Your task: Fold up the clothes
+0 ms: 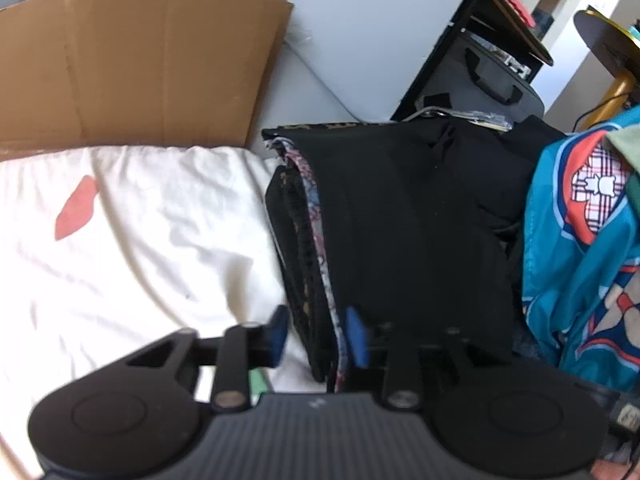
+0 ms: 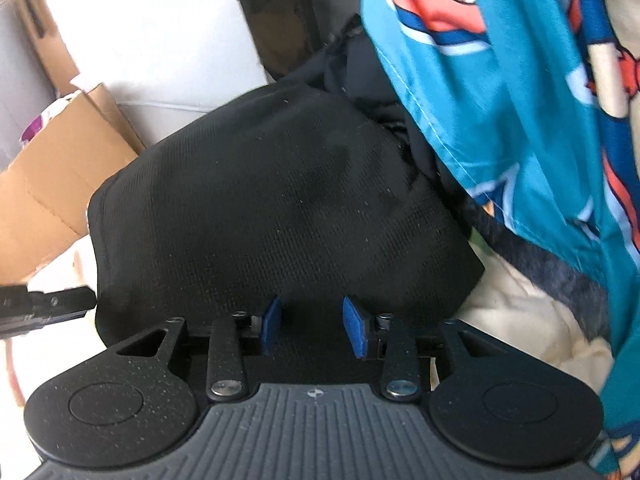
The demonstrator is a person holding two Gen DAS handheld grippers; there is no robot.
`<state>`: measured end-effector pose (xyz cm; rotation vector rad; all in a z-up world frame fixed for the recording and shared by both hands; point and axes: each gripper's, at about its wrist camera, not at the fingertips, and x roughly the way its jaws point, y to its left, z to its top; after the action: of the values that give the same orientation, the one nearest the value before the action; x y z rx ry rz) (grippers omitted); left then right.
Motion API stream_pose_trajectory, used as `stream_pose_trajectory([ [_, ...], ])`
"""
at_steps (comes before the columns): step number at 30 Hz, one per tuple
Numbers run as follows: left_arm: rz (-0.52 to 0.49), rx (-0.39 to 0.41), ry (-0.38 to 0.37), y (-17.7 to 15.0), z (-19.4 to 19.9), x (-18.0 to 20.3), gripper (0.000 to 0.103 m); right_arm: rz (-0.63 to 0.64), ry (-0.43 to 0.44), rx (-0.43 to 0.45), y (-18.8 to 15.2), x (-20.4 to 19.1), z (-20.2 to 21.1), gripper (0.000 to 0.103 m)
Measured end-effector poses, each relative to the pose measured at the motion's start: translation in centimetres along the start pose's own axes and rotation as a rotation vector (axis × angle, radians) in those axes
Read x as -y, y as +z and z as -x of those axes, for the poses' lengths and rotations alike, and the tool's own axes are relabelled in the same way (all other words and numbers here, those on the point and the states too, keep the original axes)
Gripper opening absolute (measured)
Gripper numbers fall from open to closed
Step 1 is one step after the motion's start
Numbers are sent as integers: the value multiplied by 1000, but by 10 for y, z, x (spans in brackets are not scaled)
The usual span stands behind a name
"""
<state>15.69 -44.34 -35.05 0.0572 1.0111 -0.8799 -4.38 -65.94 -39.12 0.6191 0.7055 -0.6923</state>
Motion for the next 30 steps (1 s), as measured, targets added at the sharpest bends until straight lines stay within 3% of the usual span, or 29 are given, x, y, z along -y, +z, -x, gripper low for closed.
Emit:
stream_pose_trajectory([
  [1,4,-4,5,2,5,1,57,-8,-2,-13,5,-2,0,51],
  [3,9,-14,17,6,15,2,75,-4,-11,-31,11,-7,6,61],
  [9,23,-38,40,22,50,4,85,-39,-39,-77,32,-18,34,89],
  [12,19,-43,65,32,70,6,93,-75,-52,-105,40,-20,49,94],
  [19,60,-60,138,58,125,4,93,-77,-53,-215,59,-31,74,99],
  [30,123,-22,250,86,227,-2,96,-28,-33,-234,93,-65,140,100],
])
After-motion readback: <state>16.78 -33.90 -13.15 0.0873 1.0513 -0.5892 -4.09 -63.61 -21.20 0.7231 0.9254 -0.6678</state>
